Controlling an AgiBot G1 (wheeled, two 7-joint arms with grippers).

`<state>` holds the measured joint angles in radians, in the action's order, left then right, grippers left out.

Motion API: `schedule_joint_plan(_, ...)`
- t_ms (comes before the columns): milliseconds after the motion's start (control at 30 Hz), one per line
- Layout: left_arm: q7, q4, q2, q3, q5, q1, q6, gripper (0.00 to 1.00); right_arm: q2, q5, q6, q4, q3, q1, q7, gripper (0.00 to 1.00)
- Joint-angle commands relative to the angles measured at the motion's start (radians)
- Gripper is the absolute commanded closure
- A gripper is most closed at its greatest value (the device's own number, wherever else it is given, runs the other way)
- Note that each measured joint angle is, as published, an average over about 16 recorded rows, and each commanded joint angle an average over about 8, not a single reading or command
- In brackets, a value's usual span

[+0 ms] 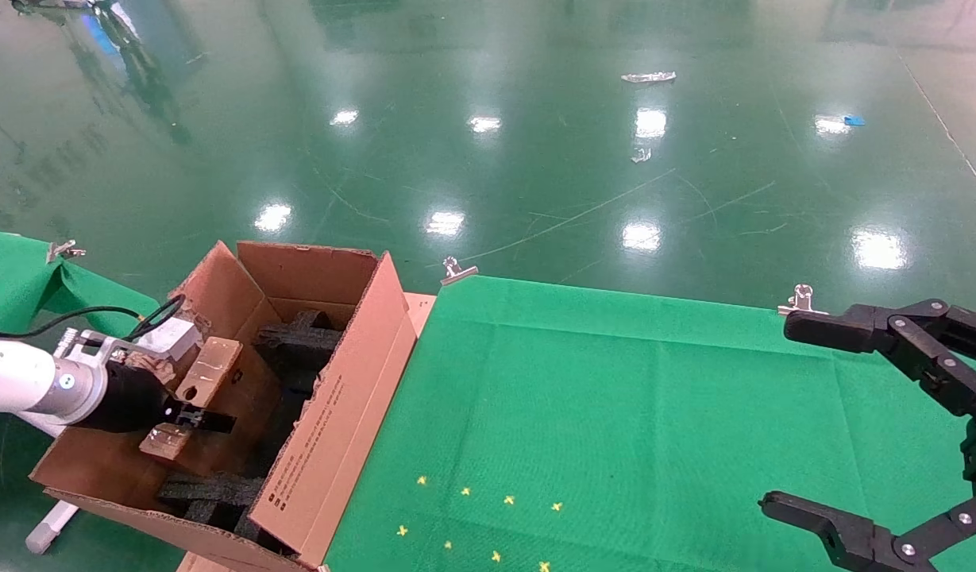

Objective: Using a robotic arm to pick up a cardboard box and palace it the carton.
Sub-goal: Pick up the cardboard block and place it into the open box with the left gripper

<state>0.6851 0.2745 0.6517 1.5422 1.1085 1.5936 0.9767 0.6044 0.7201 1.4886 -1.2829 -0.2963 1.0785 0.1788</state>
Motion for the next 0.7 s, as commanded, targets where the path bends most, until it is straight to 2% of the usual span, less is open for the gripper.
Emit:
schedule_joint_plan(33,-0.021,-0.025,0.008,-0.006,-0.008,0.005,0.009,0.00,0.000,0.000,0.000,0.000,0.000,0.000,0.000,0.00)
schedule_joint_plan(700,-0.121,-0.148,0.039,-0.029,-0.026,0.099,0.054,0.00,0.000,-0.001,-0.001,0.000,-0.001,0.000,-0.001,0.00)
